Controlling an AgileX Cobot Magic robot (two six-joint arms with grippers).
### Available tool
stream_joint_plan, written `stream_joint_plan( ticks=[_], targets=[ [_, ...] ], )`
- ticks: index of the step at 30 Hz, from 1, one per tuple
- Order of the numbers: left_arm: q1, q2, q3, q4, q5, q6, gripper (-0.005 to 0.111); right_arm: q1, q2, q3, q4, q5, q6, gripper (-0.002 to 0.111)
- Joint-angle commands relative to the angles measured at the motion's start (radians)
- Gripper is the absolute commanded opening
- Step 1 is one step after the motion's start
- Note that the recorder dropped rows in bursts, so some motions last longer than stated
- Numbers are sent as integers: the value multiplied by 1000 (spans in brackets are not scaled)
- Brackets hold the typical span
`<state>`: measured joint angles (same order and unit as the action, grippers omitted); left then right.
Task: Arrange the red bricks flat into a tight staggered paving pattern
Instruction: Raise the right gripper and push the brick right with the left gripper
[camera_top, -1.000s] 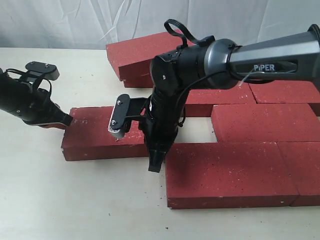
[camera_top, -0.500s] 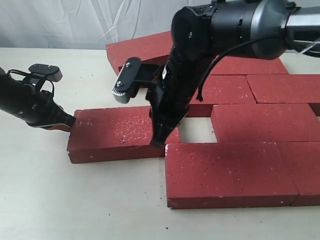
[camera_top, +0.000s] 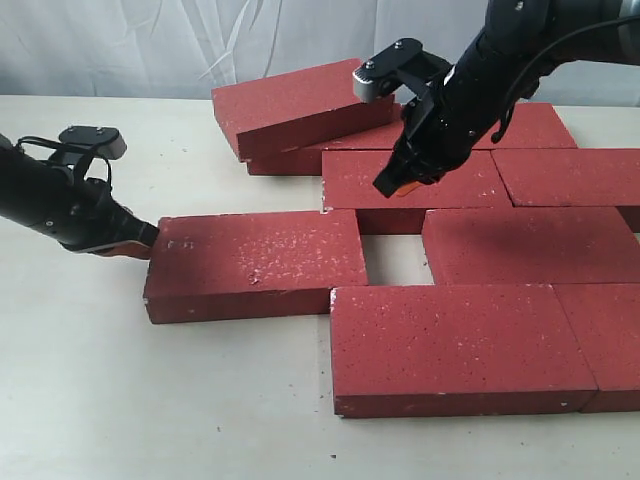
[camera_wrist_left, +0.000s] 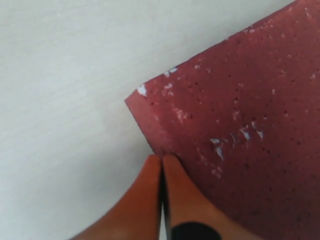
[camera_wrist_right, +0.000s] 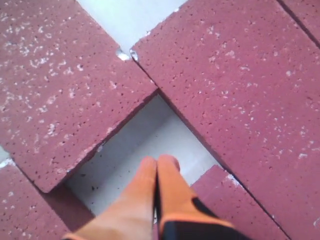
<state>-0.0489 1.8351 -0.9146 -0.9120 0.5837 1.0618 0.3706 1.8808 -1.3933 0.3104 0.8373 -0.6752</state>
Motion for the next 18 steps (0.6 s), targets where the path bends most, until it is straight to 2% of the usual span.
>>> stream_joint_plan(
  ticks=[1, 5, 7, 14, 18],
  targets=[
    [-4, 27, 3, -70, -12, 54, 0, -14, -3, 3, 11, -22, -4, -1],
    [-4, 29, 3, -177, -6, 141, 0, -14, -4, 3, 9, -34, -4, -1],
    [-14, 29, 3, -185, -1, 150, 0, -14, -4, 3, 9, -34, -4, -1],
    [-124, 29, 3, -195, -70, 153, 0, -14, -4, 3, 9, -36, -4, -1],
    [-144, 32, 3, -204, -105, 153, 0, -14, -4, 3, 9, -36, -4, -1]
  ],
)
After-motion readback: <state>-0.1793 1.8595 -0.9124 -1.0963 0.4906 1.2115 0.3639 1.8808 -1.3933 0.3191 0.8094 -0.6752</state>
